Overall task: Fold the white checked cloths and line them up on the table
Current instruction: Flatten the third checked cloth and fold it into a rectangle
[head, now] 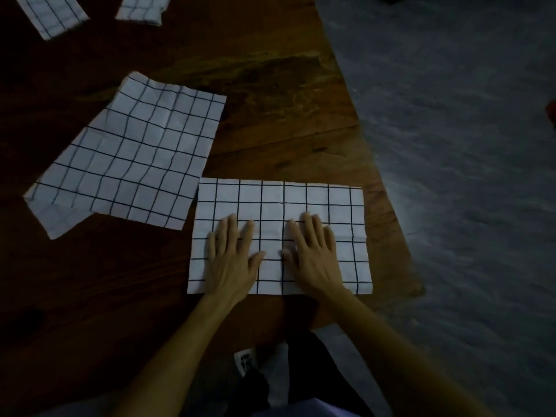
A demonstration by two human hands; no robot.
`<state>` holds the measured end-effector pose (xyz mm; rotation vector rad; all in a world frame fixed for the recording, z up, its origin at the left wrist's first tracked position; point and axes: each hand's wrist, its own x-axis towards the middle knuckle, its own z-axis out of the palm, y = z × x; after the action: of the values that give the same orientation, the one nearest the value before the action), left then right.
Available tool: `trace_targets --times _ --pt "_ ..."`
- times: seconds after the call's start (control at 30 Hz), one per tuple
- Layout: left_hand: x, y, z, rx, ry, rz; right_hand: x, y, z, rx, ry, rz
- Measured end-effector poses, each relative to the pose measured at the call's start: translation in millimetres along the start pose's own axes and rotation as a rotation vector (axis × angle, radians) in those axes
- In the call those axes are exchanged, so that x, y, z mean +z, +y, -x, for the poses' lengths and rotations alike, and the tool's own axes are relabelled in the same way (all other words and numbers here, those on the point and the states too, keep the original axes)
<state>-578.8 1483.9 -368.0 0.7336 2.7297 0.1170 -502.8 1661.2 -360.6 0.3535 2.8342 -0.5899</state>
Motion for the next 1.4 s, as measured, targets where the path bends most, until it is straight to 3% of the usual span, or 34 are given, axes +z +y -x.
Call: trace_targets --times 0.6,0.7,0.8,0.93,1.17,1.3,1.4 --pt "3 -29 21 -0.135 0.064 0.002 15 15 21 0.043 0.072 0.111" --pt "-3 -9 17 -0.032 0.143 0.042 17 -2 16 -0.083 0.092 0.124" --pt "6 8 11 0.124 0.110 0.102 28 -22 8 -0.193 0.043 0.082" --pt "16 -10 15 0.062 0.065 -0.020 31 -5 20 -0.065 0.063 0.102" --pt "8 -37 29 -0.079 0.054 -0.018 19 29 50 0.170 0.083 0.119" --pt "-5 -10 21 0.070 0.128 0.041 15 7 35 0.029 0.129 0.134" --pt "-2 14 7 0.160 0.096 0.122 22 -29 9 -0.114 0.064 0.076"
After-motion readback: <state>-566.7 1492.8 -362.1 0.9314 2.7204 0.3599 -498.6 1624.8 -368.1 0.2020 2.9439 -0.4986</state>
